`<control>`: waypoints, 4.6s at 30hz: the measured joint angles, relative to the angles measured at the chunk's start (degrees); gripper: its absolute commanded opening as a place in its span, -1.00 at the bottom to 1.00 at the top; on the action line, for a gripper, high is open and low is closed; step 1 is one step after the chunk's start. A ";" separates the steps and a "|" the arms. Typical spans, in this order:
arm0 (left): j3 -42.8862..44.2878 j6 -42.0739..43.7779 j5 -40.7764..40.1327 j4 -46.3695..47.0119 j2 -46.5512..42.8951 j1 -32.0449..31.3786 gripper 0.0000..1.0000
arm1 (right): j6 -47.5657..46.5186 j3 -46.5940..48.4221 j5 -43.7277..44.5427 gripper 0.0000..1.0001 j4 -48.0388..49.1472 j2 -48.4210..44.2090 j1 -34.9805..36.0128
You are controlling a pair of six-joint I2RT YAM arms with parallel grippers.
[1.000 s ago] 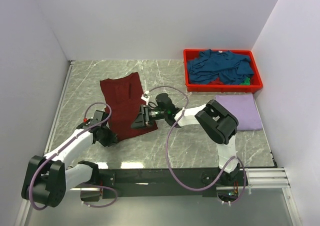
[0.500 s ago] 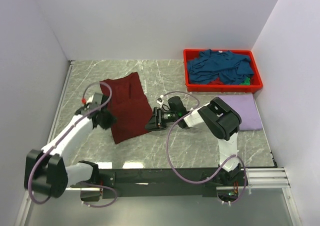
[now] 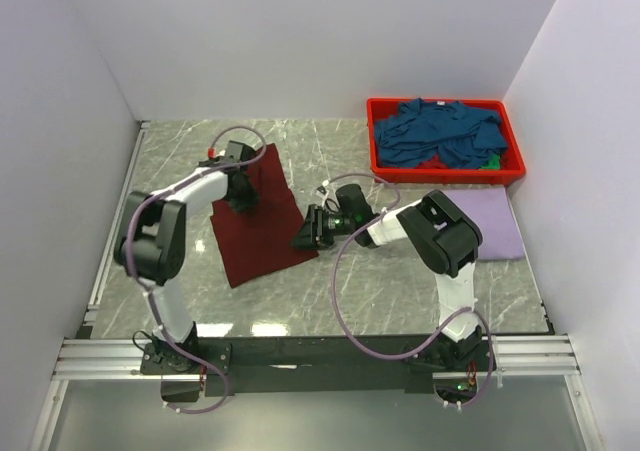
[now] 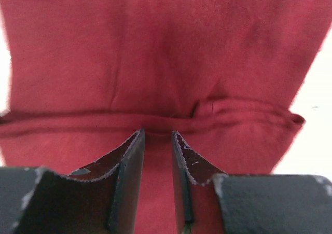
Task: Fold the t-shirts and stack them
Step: Fold the tshirt
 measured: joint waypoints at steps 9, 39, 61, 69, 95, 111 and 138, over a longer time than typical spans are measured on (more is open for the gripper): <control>10.69 2.49 -3.15 -2.40 10.95 -4.55 -0.35 | 3.67 -5.88 0.68 -0.06 6.12 -0.59 -1.81; -8.46 3.65 -8.76 -7.98 -33.14 -8.35 0.79 | -8.28 3.50 43.06 0.15 -53.22 -23.08 12.24; -27.17 6.69 -7.04 -5.27 -39.71 -7.87 0.78 | -7.21 15.41 49.11 -0.07 -64.28 -9.86 14.47; -27.45 7.76 -5.92 -5.73 -38.82 -7.87 0.82 | -6.91 17.03 48.83 -0.38 -65.44 -8.28 14.84; -26.67 4.92 -0.42 -11.69 -27.23 -11.39 0.11 | -8.22 16.52 49.40 -1.00 -64.17 -8.57 15.21; -27.58 -0.09 -1.70 -5.81 -21.14 -11.91 0.02 | -10.69 14.67 49.09 -1.00 -61.79 -9.66 15.21; -29.29 -3.28 0.07 -2.16 -22.40 -12.17 -0.99 | -11.39 11.26 49.94 -1.00 -58.88 -12.17 15.02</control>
